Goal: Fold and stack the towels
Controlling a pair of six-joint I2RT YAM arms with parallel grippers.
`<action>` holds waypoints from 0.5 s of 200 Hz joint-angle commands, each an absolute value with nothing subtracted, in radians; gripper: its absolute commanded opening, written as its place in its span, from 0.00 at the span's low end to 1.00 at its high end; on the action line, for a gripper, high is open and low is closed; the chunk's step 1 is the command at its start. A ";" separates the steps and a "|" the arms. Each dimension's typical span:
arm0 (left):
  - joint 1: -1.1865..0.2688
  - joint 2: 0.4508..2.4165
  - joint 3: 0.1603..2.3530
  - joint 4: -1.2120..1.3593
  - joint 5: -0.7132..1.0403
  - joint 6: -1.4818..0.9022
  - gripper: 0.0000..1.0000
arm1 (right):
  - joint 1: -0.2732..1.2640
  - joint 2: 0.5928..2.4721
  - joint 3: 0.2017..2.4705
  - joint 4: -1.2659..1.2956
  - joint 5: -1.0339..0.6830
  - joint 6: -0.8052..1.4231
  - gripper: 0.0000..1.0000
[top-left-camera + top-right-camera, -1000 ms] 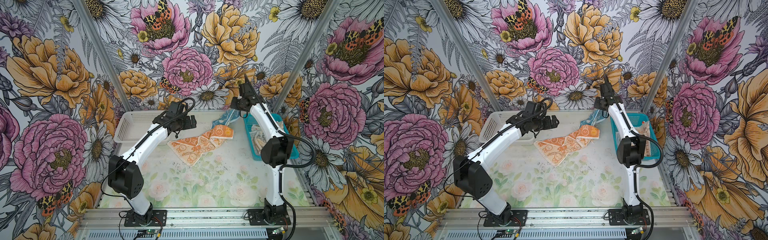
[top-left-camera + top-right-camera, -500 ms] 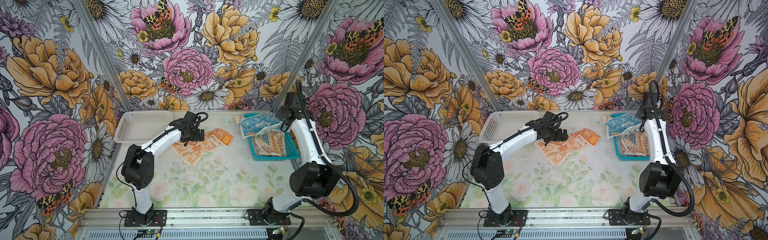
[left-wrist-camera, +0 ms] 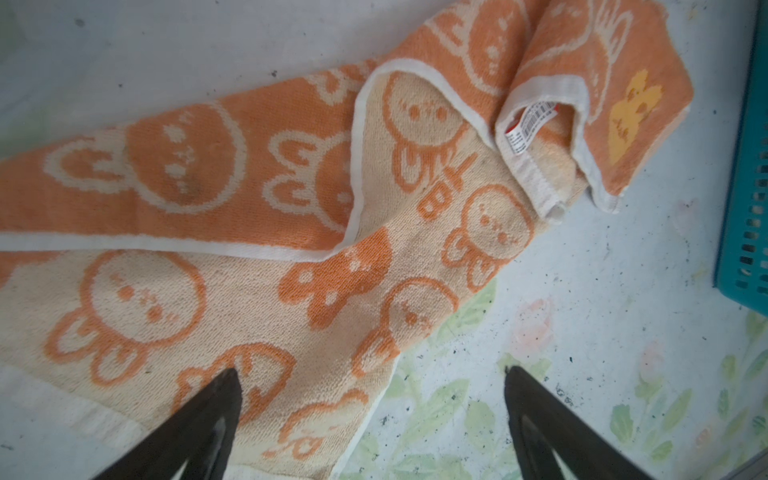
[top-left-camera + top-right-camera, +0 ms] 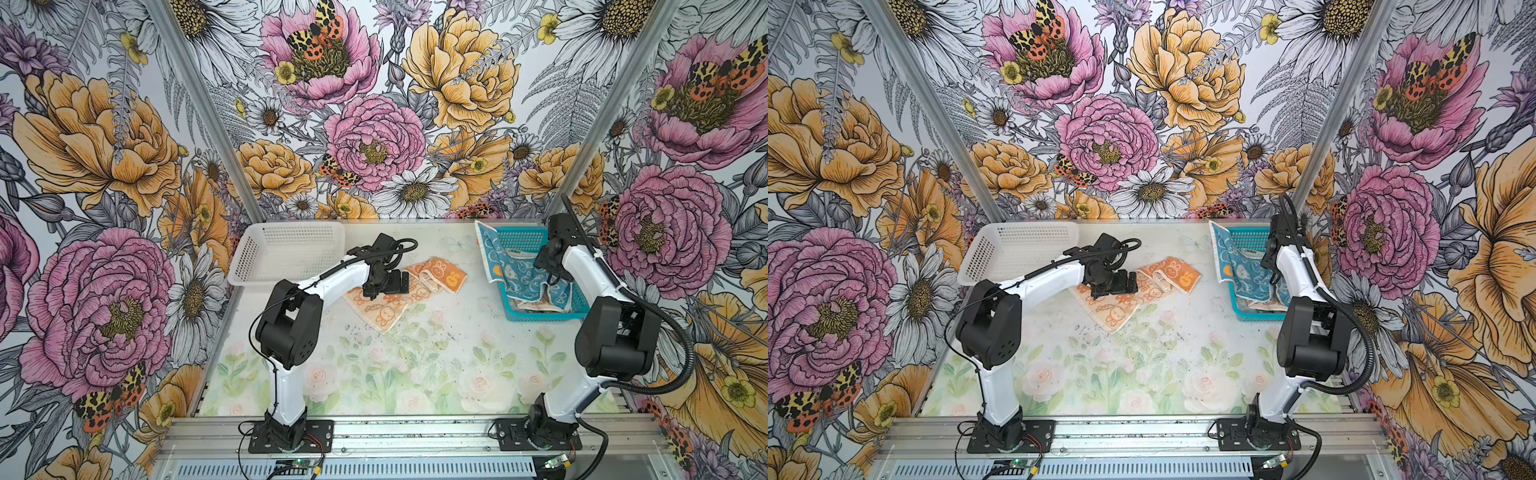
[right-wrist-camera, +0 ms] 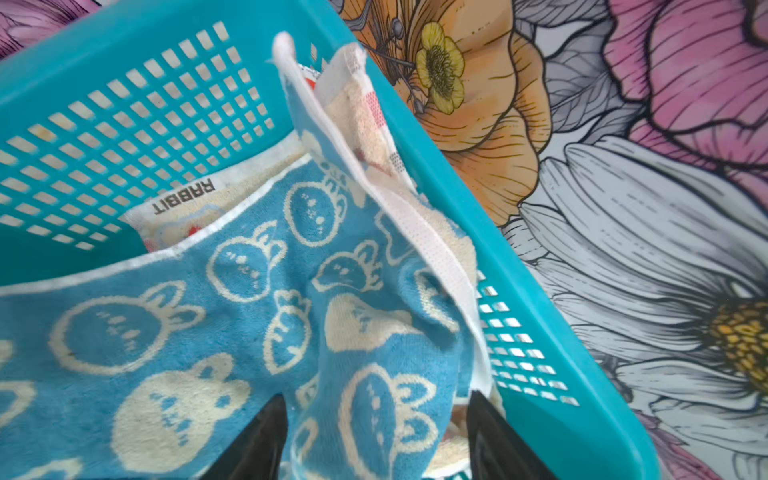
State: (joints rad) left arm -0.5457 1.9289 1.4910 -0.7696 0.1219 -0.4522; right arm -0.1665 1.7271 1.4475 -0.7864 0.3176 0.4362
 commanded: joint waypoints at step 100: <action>-0.458 1.860 1.385 -0.747 0.198 -0.529 0.99 | 0.335 1.819 1.447 -0.576 -0.076 0.442 0.99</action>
